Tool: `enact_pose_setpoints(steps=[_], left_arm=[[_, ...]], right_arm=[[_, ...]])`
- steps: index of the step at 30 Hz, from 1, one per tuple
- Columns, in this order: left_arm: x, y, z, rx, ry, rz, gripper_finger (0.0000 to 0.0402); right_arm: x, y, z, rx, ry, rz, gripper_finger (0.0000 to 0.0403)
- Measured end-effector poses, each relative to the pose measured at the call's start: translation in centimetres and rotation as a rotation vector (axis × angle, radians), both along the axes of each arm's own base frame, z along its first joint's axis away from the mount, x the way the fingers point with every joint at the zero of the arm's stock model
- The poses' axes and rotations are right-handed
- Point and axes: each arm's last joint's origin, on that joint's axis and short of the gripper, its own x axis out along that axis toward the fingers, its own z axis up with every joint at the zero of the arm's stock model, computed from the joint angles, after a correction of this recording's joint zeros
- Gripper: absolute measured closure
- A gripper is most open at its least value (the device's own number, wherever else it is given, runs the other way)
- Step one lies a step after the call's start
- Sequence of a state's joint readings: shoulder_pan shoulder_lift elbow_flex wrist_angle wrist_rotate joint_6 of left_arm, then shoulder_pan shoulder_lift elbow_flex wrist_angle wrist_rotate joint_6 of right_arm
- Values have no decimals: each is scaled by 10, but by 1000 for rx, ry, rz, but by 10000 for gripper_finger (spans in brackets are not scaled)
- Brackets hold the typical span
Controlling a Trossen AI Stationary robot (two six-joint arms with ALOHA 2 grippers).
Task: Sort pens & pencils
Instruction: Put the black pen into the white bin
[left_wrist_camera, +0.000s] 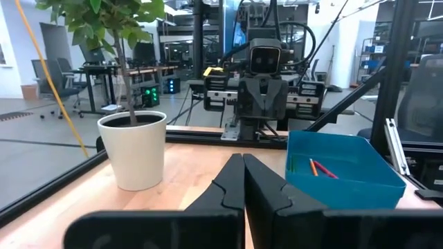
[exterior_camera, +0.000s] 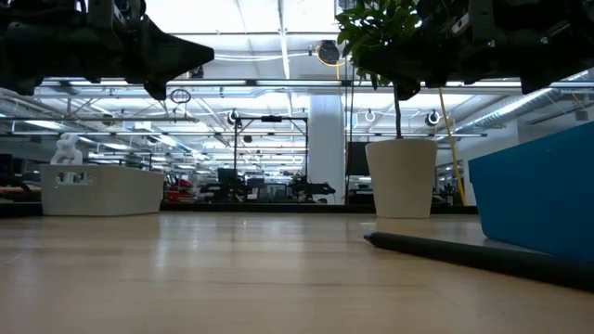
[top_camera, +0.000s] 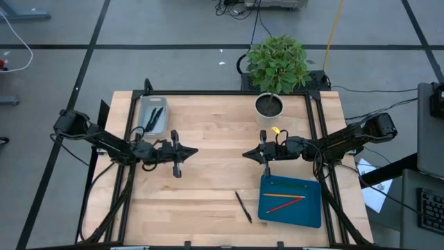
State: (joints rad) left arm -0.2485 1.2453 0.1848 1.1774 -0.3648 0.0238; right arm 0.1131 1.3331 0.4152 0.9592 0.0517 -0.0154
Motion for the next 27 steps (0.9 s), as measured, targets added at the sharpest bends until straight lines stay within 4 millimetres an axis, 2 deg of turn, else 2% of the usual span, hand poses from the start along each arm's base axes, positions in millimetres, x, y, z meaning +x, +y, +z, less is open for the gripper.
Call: enact_pose_setpoints(steps=[6, 10, 14, 20, 24, 27], left_arm=[[0, 0, 0, 2, 5, 0, 400], [0, 0, -1, 3, 6, 0, 401], [0, 0, -1, 19, 8, 4, 400], [0, 0, -1, 21, 9, 6, 400], [0, 0, -1, 22, 15, 5, 400], [0, 0, -3, 26, 35, 6, 400]], right_arm=[[0, 0, 0, 3, 3, 0, 403], [0, 0, -1, 97, 15, -10, 403], [3, 4, -4, 119, 101, -19, 403], [28, 25, 10, 53, 374, -64, 403], [41, 43, 20, 59, 410, -26, 403], [43, 57, 16, 104, 436, 0, 403]])
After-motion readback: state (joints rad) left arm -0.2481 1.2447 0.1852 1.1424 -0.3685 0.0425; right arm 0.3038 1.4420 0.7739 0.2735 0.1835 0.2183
